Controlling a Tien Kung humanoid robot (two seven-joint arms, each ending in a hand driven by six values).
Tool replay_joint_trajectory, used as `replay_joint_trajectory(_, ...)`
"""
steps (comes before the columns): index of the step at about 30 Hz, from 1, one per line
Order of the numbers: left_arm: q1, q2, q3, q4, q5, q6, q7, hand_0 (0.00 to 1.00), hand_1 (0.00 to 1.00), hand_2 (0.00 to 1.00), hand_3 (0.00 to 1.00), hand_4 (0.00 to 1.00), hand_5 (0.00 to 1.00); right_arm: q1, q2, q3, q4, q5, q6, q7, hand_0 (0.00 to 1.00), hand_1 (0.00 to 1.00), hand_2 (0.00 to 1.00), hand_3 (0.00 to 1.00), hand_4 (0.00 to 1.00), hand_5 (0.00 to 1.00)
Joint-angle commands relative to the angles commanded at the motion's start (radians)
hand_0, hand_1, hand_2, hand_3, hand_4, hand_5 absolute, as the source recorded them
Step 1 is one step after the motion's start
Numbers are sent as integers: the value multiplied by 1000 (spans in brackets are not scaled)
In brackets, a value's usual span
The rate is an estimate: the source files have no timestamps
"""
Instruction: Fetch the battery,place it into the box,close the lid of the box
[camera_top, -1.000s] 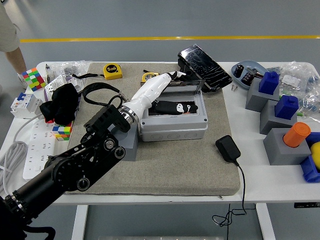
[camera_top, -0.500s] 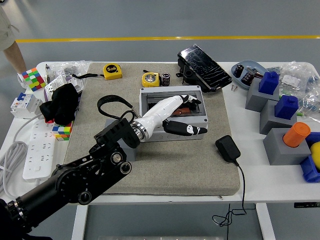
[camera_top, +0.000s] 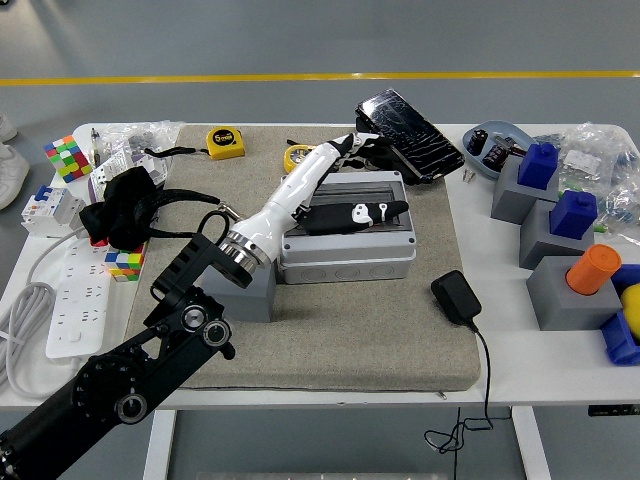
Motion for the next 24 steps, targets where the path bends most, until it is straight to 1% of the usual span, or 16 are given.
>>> replay_joint_trajectory(2, 39, 7, -45, -8, -51, 1, -50, 642, 751, 727, 762, 998, 531, 1, -1, 4, 0, -1, -1, 1, 643, 663, 678, 585, 973, 579)
replay_joint_trajectory(3, 54, 10, -66, -9, -62, 0, -64, 642, 751, 727, 762, 998, 531, 2, -2, 5, 0, 0, -1, 1, 643, 663, 678, 585, 973, 579)
replay_joint_trajectory(4, 69, 14, -89, -8, -67, 0, -78, 621, 731, 707, 741, 998, 516, 3, -2, 6, 0, -1, -1, 2, 643, 663, 678, 585, 973, 579)
replay_joint_trajectory(5, 85, 18, -114, -4, -60, 1, -89, 621, 731, 707, 741, 998, 516, 3, -3, 8, 0, -1, -2, 2, 643, 663, 678, 585, 973, 579)
replay_joint_trajectory(9, 137, 40, -200, 5, -47, -12, -101, 621, 731, 707, 741, 998, 516, 8, -9, 18, 0, -6, -2, 3, 643, 663, 678, 585, 973, 579)
replay_joint_trajectory(10, 150, 44, -220, 3, -44, -16, -103, 599, 717, 699, 735, 998, 493, 9, -10, 18, 0, -6, -2, 3, 643, 663, 678, 585, 973, 579)
replay_joint_trajectory(12, 174, 43, -262, -1, -36, -27, -100, 599, 717, 699, 735, 998, 493, 11, -13, 21, 0, -5, -3, 5, 643, 663, 678, 585, 973, 579)
replay_joint_trajectory(15, 210, 34, -339, -10, -33, -39, -98, 599, 717, 699, 735, 998, 493, 14, -14, 32, 0, -18, -3, 3, 643, 663, 678, 585, 973, 579)
replay_joint_trajectory(16, 222, 34, -366, -13, -35, -43, -101, 587, 710, 700, 734, 998, 472, 15, -14, 33, 0, -18, -2, 3, 643, 663, 678, 584, 973, 579)
replay_joint_trajectory(18, 241, 39, -409, -17, -36, -43, -105, 587, 710, 700, 734, 998, 472, 15, -15, 33, 0, -19, -2, 4, 643, 663, 678, 584, 973, 579)
replay_joint_trajectory(21, 255, 49, -445, -21, -34, -45, -105, 587, 710, 700, 734, 998, 472, 18, -18, 39, 0, -26, -2, 3, 643, 663, 678, 584, 973, 579)
replay_joint_trajectory(24, 264, 54, -466, -21, -29, -46, -104, 575, 705, 698, 734, 998, 470, 19, -20, 42, 0, -28, -2, 3, 643, 662, 678, 584, 972, 579)
